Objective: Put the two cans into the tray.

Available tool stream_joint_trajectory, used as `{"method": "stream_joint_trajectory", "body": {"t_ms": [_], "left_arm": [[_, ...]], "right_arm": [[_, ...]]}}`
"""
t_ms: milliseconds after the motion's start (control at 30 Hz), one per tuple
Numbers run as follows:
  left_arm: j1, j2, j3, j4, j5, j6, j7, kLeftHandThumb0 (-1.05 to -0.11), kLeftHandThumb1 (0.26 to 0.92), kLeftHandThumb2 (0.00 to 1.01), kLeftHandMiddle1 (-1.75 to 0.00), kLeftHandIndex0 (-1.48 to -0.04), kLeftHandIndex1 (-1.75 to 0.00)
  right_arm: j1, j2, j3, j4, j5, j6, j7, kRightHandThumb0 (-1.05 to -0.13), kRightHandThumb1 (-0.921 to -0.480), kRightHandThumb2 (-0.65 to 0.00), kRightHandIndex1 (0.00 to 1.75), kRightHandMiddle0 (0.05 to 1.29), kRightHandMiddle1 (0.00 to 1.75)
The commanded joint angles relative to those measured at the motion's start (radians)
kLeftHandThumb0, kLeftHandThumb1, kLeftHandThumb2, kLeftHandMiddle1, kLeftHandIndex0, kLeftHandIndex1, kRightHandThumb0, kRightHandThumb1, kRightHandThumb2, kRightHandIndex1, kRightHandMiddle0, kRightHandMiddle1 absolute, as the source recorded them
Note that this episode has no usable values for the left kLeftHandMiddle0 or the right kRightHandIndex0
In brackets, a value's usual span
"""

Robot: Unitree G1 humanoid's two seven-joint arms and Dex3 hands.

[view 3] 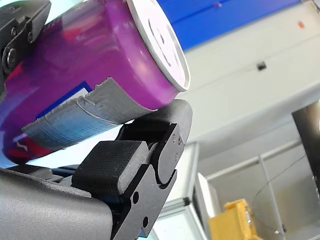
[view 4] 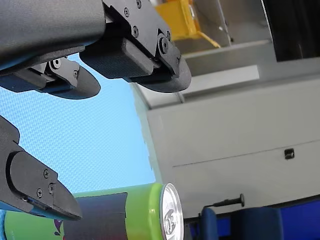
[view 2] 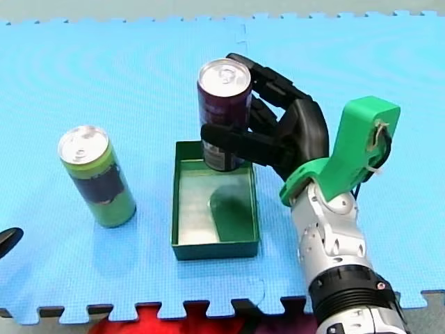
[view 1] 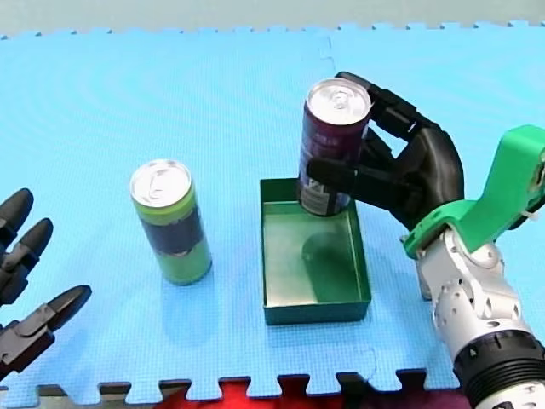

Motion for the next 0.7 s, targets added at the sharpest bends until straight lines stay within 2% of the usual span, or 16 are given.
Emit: {"method": "stream_joint_trajectory", "body": {"t_ms": [0, 267, 433, 667], "left_arm": [[0.003, 0.003, 0.003, -0.005, 0.0, 0.005, 0.003, -0.865, 0.693, 0.0, 0.0, -0.52, 0.0], [0.0, 0.003, 0.003, -0.001, 0.007, 0.002, 0.003, -0.868, 0.697, 0.0, 0.0, -0.51, 0.0], [0.0, 0.002, 0.003, -0.002, 0.004, 0.0, 0.0, -0.867, 0.698, 0.0, 0.0, -0.52, 0.0], [-0.003, 0.006, 0.007, 0.0, 0.0, -0.001, -0.006, -0.874, 0.702, 0.0, 0.0, -0.51, 0.0]], "right_arm": [[0.006, 0.026, 0.002, -0.009, 0.0, -0.005, -0.006, -0.34, -0.77, -0.002, 0.0, 1.25, 0.0], [0.007, 0.023, 0.006, 0.005, -0.004, -0.001, -0.013, -0.339, -0.771, -0.001, 0.0, 1.25, 0.0], [0.005, 0.029, 0.011, 0.017, -0.013, -0.007, -0.025, -0.341, -0.772, -0.001, 0.0, 1.25, 0.0], [0.002, 0.036, 0.013, 0.027, -0.015, -0.014, -0.029, -0.345, -0.772, 0.0, 0.0, 1.26, 0.0]]}}
